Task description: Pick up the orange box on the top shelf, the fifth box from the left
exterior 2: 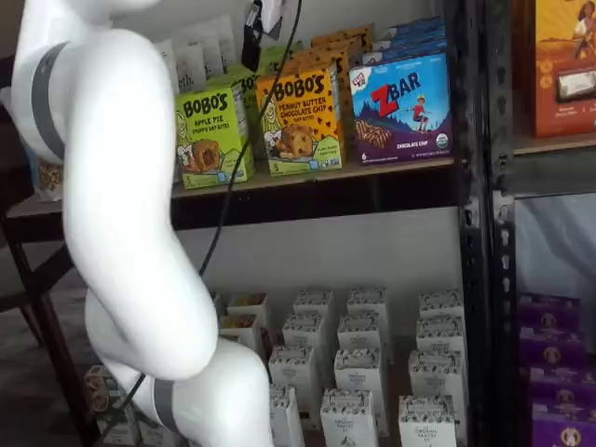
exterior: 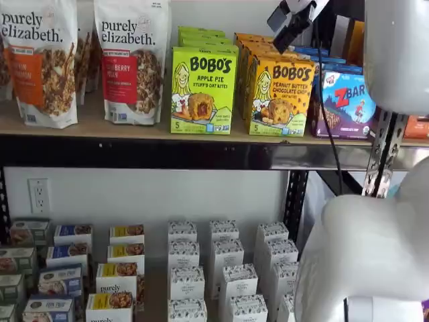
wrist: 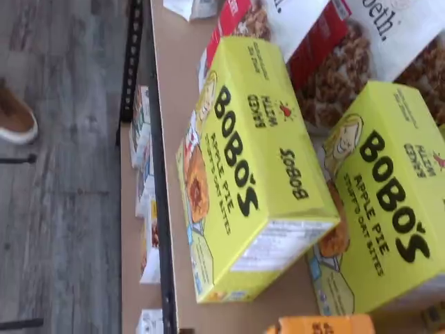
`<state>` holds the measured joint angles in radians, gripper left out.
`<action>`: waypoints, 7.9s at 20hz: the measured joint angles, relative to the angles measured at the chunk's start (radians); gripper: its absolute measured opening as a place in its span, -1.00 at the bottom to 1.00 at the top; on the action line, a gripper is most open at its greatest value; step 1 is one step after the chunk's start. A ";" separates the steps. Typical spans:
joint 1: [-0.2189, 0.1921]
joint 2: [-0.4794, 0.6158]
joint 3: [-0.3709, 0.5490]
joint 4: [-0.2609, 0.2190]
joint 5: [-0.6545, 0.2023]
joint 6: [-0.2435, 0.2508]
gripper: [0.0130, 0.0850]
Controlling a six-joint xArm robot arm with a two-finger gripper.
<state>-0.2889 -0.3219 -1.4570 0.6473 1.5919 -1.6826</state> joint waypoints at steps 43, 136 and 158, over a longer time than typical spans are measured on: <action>0.085 0.114 -0.046 -0.282 -0.024 -0.028 1.00; 0.174 0.132 -0.011 -0.389 -0.041 0.028 0.22; 0.168 0.117 -0.026 -0.365 -0.008 0.032 -0.33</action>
<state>-0.1212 -0.2047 -1.4827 0.2821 1.5840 -1.6502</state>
